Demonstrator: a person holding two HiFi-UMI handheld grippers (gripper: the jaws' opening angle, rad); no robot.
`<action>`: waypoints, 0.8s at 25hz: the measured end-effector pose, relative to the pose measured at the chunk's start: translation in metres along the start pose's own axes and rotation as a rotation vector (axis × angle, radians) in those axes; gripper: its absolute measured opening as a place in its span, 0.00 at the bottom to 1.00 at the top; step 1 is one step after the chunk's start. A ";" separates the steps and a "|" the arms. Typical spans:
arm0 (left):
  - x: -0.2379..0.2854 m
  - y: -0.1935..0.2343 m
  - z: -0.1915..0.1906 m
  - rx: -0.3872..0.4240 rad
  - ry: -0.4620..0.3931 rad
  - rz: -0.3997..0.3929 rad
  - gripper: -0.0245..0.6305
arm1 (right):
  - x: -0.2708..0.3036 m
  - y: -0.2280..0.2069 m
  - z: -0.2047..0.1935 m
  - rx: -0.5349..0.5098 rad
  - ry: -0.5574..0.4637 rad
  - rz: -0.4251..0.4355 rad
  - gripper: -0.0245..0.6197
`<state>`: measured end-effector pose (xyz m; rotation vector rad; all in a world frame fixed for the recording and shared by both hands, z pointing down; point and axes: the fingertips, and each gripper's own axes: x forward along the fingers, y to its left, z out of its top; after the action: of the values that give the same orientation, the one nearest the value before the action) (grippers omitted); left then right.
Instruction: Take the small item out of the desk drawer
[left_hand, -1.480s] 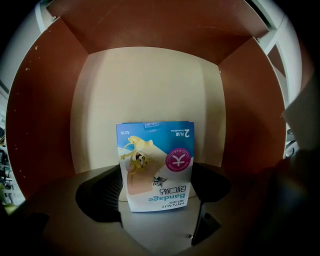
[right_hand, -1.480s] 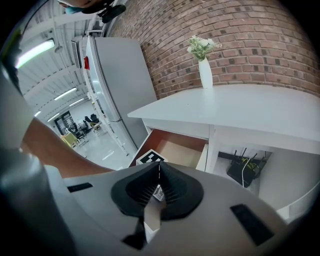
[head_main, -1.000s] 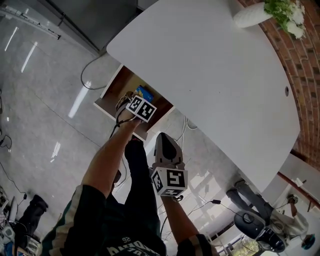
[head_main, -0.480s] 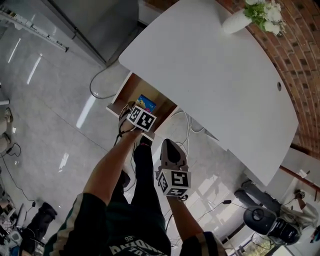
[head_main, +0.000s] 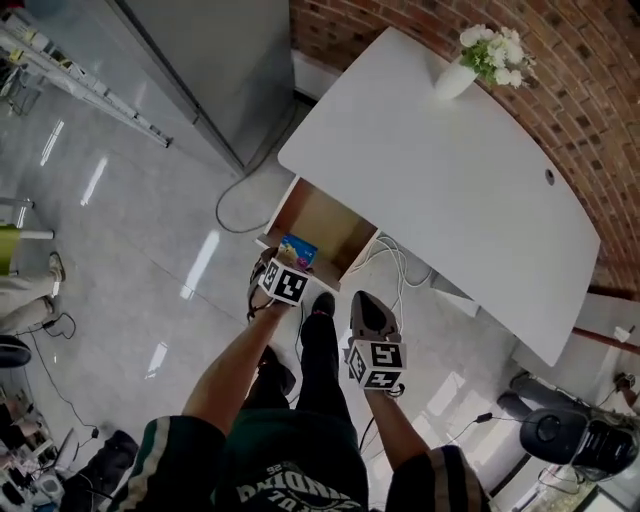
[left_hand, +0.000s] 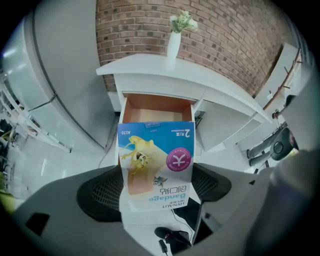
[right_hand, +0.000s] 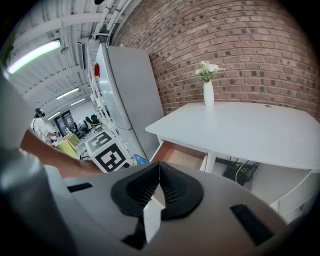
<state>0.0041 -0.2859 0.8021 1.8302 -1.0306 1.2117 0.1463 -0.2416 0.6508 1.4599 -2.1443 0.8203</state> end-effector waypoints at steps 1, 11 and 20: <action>-0.009 0.001 -0.004 0.017 -0.004 0.005 0.69 | -0.004 0.003 0.003 -0.010 -0.006 0.003 0.08; -0.102 0.000 -0.020 0.122 -0.106 0.013 0.69 | -0.036 0.046 0.020 -0.061 -0.049 0.022 0.08; -0.176 0.011 -0.015 0.140 -0.255 0.046 0.69 | -0.056 0.088 0.050 -0.184 -0.113 0.056 0.08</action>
<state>-0.0552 -0.2363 0.6425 2.1224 -1.1565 1.1205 0.0834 -0.2126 0.5582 1.3877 -2.2853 0.5542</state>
